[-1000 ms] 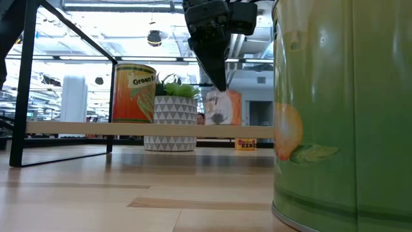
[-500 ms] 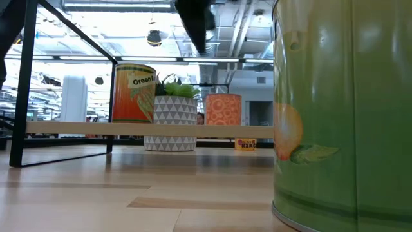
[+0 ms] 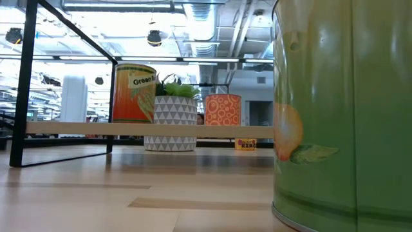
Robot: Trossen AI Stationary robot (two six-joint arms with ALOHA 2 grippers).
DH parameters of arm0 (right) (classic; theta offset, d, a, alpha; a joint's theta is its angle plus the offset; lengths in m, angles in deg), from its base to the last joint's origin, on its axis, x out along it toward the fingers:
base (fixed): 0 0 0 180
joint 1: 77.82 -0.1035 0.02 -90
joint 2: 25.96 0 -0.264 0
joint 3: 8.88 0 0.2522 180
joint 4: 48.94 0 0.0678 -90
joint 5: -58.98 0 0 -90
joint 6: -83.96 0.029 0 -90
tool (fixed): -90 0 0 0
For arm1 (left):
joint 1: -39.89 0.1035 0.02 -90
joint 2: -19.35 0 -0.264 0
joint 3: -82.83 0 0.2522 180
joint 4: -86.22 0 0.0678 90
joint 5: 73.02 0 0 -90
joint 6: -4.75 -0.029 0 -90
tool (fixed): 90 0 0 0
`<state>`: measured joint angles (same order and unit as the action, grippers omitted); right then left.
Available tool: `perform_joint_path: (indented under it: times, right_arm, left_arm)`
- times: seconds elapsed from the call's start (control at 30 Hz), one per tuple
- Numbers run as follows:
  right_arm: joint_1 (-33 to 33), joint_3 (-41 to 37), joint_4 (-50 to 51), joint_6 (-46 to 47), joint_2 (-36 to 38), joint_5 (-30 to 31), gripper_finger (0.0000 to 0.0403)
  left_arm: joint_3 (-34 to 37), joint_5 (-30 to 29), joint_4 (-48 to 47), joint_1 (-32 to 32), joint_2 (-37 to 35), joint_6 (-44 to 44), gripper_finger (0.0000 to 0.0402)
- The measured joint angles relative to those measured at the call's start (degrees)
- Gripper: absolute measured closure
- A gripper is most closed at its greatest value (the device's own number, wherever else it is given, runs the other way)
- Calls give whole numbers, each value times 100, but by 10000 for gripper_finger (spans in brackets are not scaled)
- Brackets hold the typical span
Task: Pick and place cans onto a shelf
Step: Put the canned tomatoes on the shelf
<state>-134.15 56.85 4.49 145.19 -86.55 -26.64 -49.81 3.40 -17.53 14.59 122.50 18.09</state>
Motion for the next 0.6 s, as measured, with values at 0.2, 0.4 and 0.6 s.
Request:
perform_joint_path:
  times: [0.2, 0.4, 0.6]
  right_arm:
    - [-569, 2, 318, 1635, -775, -41, 391]
    - [-629, 2, 576, 2150, -1104, -76, 386]
    - [-266, 4, 634, 2057, -832, -438, 347]
  left_arm:
    - [1539, -766, 93, -740, -976, 1683, 345]
    - [2783, -1649, 105, -1141, -1767, 2924, 345]
    - [3185, -1858, 132, -1213, -2111, 3176, 345]
